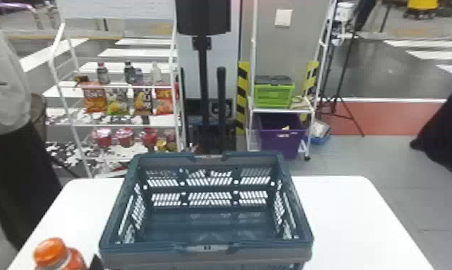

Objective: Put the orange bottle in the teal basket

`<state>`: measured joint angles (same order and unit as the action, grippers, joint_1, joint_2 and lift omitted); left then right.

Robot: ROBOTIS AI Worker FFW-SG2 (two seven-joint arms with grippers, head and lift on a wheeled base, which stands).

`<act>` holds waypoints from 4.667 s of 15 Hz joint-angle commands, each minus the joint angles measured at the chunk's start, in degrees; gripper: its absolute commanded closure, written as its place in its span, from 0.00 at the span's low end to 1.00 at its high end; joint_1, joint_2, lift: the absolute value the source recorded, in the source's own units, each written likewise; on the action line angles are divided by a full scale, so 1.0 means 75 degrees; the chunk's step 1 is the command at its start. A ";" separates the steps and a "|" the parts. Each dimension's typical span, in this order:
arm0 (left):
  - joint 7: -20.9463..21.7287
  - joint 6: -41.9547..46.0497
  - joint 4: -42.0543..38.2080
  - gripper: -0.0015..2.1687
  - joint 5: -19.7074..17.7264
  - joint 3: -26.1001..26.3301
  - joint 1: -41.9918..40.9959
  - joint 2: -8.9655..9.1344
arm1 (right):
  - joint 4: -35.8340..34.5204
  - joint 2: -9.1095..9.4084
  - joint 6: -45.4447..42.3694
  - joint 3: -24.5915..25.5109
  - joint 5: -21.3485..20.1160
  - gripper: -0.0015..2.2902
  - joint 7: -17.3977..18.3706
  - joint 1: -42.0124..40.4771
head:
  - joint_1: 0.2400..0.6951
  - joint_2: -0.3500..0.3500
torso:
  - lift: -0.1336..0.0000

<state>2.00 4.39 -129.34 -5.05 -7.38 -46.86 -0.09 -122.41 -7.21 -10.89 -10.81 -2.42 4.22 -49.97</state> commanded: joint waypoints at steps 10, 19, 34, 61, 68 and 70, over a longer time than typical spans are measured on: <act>0.1749 -0.3674 -0.1434 0.24 -0.0287 -0.1324 0.1994 0.0031 | 0.0079 0.0082 0.0158 -0.0047 -0.0169 0.06 0.0012 -0.0041 | 0.57 0.50 | 1.00; 0.3155 -0.5432 0.0722 0.24 -0.0252 -0.0235 0.5134 -0.1512 | 0.0149 0.0305 0.0791 -0.0199 -0.0626 0.06 0.0551 -0.0029 | 0.57 0.50 | 1.00; 0.7175 -0.5362 0.7132 0.24 0.3369 0.3316 1.0080 -0.1067 | 0.0290 0.0680 0.0603 -0.0011 -0.0837 0.06 0.0950 -0.0369 | 0.57 0.50 | 1.00; 0.7515 -0.4963 0.5504 0.04 0.5209 0.1699 0.9224 -0.0246 | 0.0138 0.0727 0.0486 -0.0023 -0.0955 0.06 0.1020 -0.0627 | 0.57 0.50 | 1.00; 0.6612 -0.6065 0.1367 0.04 0.2935 -0.0785 0.6810 0.0031 | -0.0050 0.0668 0.0369 -0.0035 -0.0955 0.06 0.1008 -0.0673 | 0.57 0.50 | 1.00; 0.6097 -0.6112 0.0347 0.04 0.2150 -0.1371 0.5873 0.0031 | -0.0108 0.0633 0.0299 -0.0035 -0.0955 0.06 0.1008 -0.0685 | 0.57 0.50 | 1.00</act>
<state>48.96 -41.10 -121.58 15.16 -14.66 1.89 0.00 -122.91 -2.30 -8.38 -11.06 -9.58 11.77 -55.05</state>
